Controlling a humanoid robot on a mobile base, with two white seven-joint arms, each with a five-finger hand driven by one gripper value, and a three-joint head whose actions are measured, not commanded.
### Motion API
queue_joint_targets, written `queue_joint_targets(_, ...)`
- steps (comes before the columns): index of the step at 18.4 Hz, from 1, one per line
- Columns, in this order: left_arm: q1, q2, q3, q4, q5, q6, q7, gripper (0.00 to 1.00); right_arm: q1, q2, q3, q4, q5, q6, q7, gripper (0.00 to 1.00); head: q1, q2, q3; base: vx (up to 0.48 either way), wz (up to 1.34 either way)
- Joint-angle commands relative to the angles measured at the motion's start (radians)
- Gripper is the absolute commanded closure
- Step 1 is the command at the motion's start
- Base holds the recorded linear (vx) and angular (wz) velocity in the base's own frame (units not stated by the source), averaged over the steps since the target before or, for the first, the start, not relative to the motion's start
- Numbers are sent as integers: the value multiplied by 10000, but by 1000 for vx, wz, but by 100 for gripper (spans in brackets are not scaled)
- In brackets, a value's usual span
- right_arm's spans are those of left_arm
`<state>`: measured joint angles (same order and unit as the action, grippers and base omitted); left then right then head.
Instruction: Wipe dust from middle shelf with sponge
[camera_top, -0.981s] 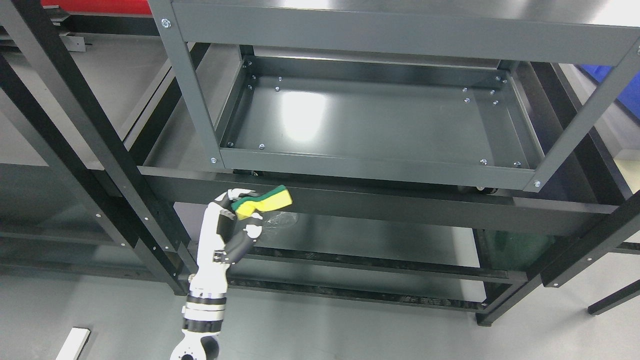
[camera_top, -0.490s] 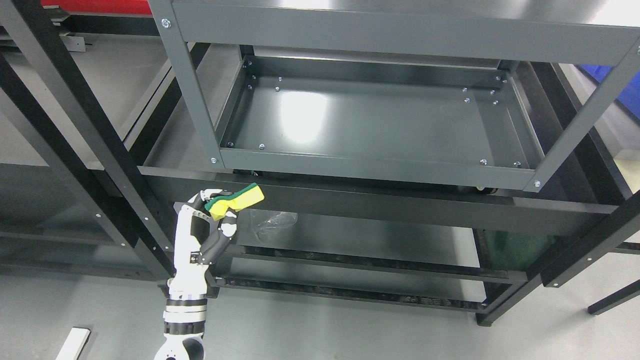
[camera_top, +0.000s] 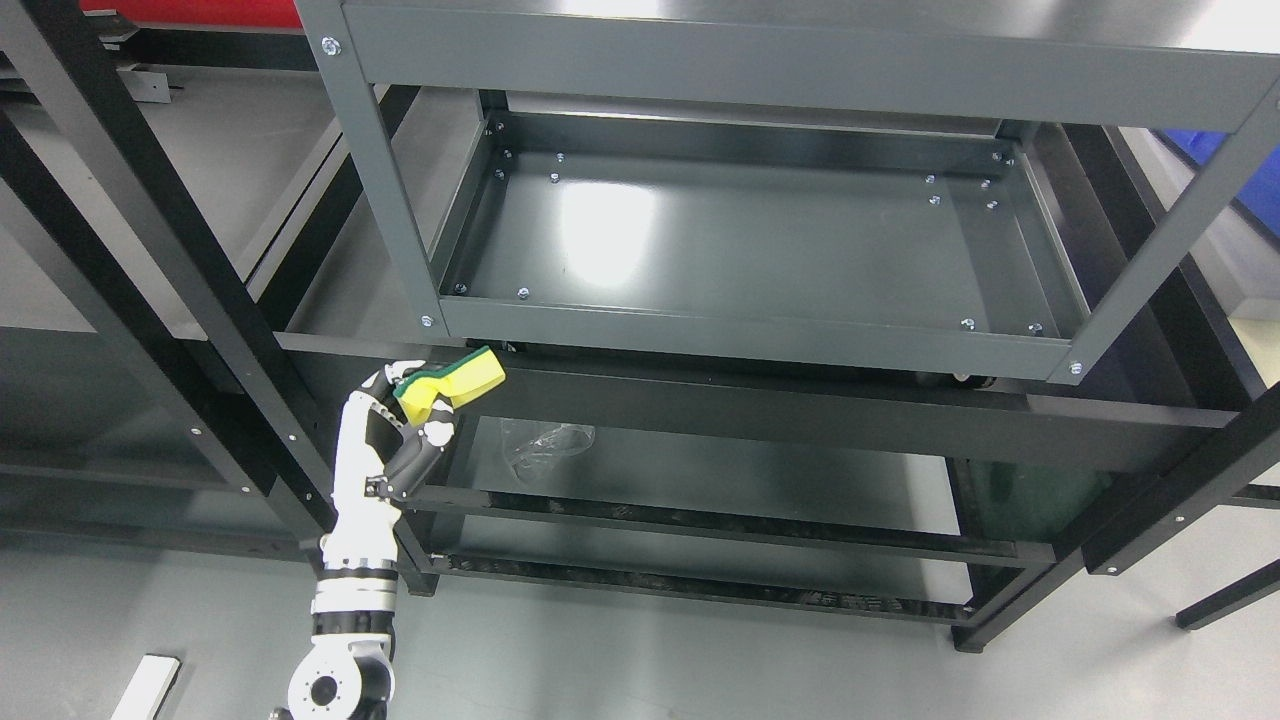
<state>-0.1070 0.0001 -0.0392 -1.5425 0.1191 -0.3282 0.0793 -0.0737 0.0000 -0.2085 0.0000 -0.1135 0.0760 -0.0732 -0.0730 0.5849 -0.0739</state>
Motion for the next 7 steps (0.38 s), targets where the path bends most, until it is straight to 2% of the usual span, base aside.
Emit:
queue_joint_targets(1, -326, 173, 101, -482, 82, 184, -209, 100, 0, -175, 14, -174, 0, 7, -4, 0, 0, 0, 0, 0, 0)
queue_joint_targets(7, -372, 173, -160, -636, 82, 106, -654, 100, 0, -175, -1, -174, 0, 7, -4, 0, 0, 0, 0, 0, 0)
